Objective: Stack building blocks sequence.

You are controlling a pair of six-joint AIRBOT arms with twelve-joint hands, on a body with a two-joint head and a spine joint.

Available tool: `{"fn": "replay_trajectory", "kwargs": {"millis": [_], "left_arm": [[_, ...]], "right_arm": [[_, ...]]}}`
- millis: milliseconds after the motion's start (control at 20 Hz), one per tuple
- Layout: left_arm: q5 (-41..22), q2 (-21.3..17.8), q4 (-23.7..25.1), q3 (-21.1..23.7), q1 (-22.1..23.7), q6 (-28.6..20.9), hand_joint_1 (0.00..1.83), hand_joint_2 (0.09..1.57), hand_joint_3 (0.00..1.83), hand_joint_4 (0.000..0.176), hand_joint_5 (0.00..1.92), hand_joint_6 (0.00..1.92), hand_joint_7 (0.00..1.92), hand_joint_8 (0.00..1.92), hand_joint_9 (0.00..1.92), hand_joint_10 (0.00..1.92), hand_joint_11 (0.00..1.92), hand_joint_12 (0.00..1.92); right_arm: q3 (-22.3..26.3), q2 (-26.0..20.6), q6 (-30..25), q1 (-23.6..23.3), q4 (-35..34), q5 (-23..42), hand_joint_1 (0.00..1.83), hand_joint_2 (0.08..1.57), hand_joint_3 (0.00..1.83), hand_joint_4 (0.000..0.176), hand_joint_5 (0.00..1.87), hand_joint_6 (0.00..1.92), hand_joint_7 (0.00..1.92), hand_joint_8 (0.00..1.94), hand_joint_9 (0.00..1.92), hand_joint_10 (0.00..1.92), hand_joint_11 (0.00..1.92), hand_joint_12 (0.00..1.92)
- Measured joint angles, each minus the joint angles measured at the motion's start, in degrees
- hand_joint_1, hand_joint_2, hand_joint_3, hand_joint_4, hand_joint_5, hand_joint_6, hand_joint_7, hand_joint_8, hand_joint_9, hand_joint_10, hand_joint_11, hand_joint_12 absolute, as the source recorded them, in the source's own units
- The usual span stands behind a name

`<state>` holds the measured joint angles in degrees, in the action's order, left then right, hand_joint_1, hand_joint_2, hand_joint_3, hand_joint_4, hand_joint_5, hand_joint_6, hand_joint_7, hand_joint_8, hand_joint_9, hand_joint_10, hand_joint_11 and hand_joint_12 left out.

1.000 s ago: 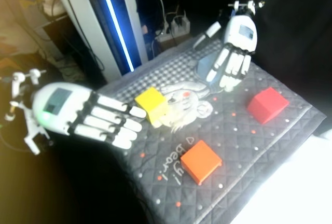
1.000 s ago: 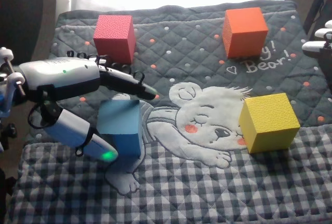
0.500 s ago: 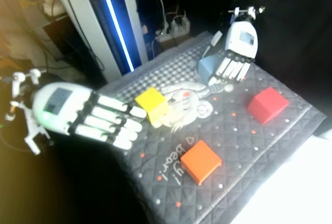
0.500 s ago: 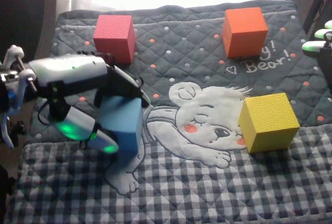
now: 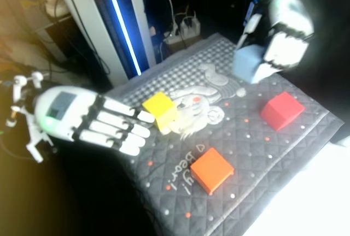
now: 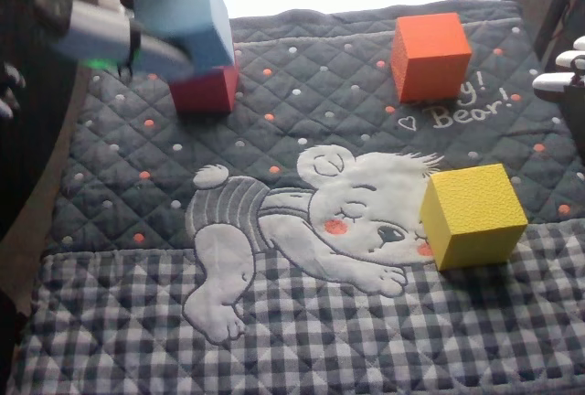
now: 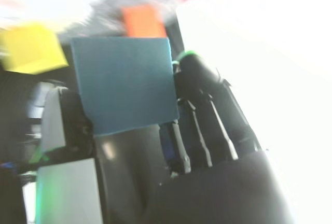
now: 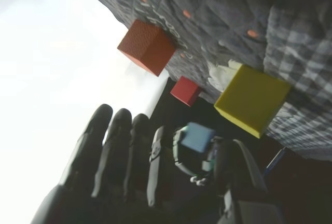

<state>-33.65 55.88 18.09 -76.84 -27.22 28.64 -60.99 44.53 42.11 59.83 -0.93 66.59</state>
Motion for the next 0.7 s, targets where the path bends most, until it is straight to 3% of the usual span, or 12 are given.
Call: {"fn": "replay_trajectory", "kwargs": {"millis": [100, 150, 250, 300, 350, 450, 500, 550, 600, 650, 700], "left_arm": [[2.2, 1.1, -0.8, -1.7, 1.7, 1.6, 1.38, 1.09, 0.0, 0.0, 1.02, 0.84, 1.0, 0.93, 0.96, 1.16, 0.77, 1.34], [4.3, 1.8, -1.1, -2.4, 2.8, 2.8, 1.38, 1.09, 0.0, 0.0, 0.99, 0.9, 1.06, 0.84, 0.94, 1.18, 0.68, 1.36], [7.3, 3.5, -1.3, -4.1, 3.9, 4.2, 1.38, 1.08, 0.0, 0.0, 1.03, 0.79, 1.04, 0.9, 0.95, 1.19, 0.75, 1.3], [8.7, 4.8, -1.4, -5.3, 4.0, 4.3, 1.39, 1.07, 0.0, 0.0, 1.13, 0.57, 1.01, 0.95, 0.98, 1.19, 0.8, 1.35], [10.4, 5.9, -1.4, -6.4, 4.0, 4.4, 1.39, 1.07, 0.0, 0.0, 1.18, 0.46, 1.0, 0.97, 0.99, 1.18, 0.84, 1.34], [13.2, 7.3, -1.4, -7.3, 3.9, 4.4, 1.39, 1.06, 0.0, 0.0, 1.22, 0.4, 1.0, 0.94, 1.01, 1.17, 0.85, 1.31], [13.9, 7.6, -1.4, -7.6, 4.0, 4.4, 1.3, 1.06, 0.0, 0.0, 1.25, 0.33, 1.01, 1.08, 0.96, 1.09, 0.85, 1.43], [14.2, 7.6, -1.4, -7.7, 4.0, 4.4, 1.37, 1.05, 0.0, 0.0, 1.24, 0.35, 1.04, 0.9, 1.02, 1.13, 0.86, 1.35], [14.7, 8.1, -1.4, -8.5, 4.0, 4.5, 1.39, 1.04, 0.0, 0.0, 1.22, 0.4, 1.06, 0.83, 1.05, 1.1, 0.86, 1.27], [15.6, 8.5, -1.5, -9.3, 4.0, 4.7, 1.39, 1.04, 0.0, 0.0, 1.24, 0.36, 1.04, 0.87, 1.06, 1.09, 0.87, 1.2], [16.1, 8.8, -1.5, -9.7, 4.0, 4.7, 1.39, 1.04, 0.0, 0.0, 1.24, 0.36, 1.04, 0.87, 1.06, 1.09, 0.87, 1.2]], "right_arm": [[0.0, 0.0, 0.0, 0.0, 0.1, 0.0, 0.64, 1.26, 0.0, 0.099, 0.35, 0.0, 0.33, 0.01, 0.27, 0.01, 0.05, 0.46], [0.0, 0.0, 0.0, 0.0, 0.1, 0.0, 0.63, 1.26, 0.0, 0.101, 0.35, 0.0, 0.32, 0.0, 0.26, 0.01, 0.06, 0.46], [0.0, 0.0, 0.0, 0.0, 0.1, 0.0, 0.62, 1.27, 0.0, 0.096, 0.35, 0.0, 0.31, 0.0, 0.25, 0.0, 0.05, 0.46], [0.0, 0.1, 0.0, 0.0, 0.0, 0.0, 0.64, 1.28, 0.0, 0.096, 0.35, 0.0, 0.29, 0.0, 0.22, 0.0, 0.03, 0.45], [0.0, 0.1, 0.0, 0.0, 0.1, 0.0, 0.65, 1.28, 0.0, 0.099, 0.35, 0.0, 0.29, 0.0, 0.22, 0.0, 0.02, 0.45], [0.0, 0.2, 0.0, 0.0, 0.1, 0.0, 0.66, 1.28, 0.0, 0.09, 0.35, 0.0, 0.29, 0.0, 0.22, 0.0, 0.02, 0.45], [-0.1, 0.2, 0.0, 0.0, 0.1, 0.0, 0.66, 1.28, 0.0, 0.088, 0.35, 0.0, 0.29, 0.0, 0.22, 0.0, 0.02, 0.45], [-0.1, 0.2, 0.0, 0.0, 0.1, 0.0, 0.67, 1.28, 0.0, 0.08, 0.36, 0.0, 0.31, 0.01, 0.23, 0.01, 0.02, 0.45], [-0.1, 0.2, 0.0, 0.0, 0.1, 0.0, 0.69, 1.27, 0.0, 0.079, 0.36, 0.0, 0.32, 0.01, 0.24, 0.01, 0.01, 0.45], [-0.1, 0.2, 0.0, 0.0, 0.0, 0.0, 0.69, 1.27, 0.0, 0.091, 0.36, 0.0, 0.31, 0.0, 0.23, 0.0, 0.0, 0.45], [-0.1, 0.2, 0.0, 0.0, 0.1, 0.0, 0.69, 1.27, 0.0, 0.091, 0.36, 0.0, 0.31, 0.0, 0.23, 0.0, 0.0, 0.45]]}}
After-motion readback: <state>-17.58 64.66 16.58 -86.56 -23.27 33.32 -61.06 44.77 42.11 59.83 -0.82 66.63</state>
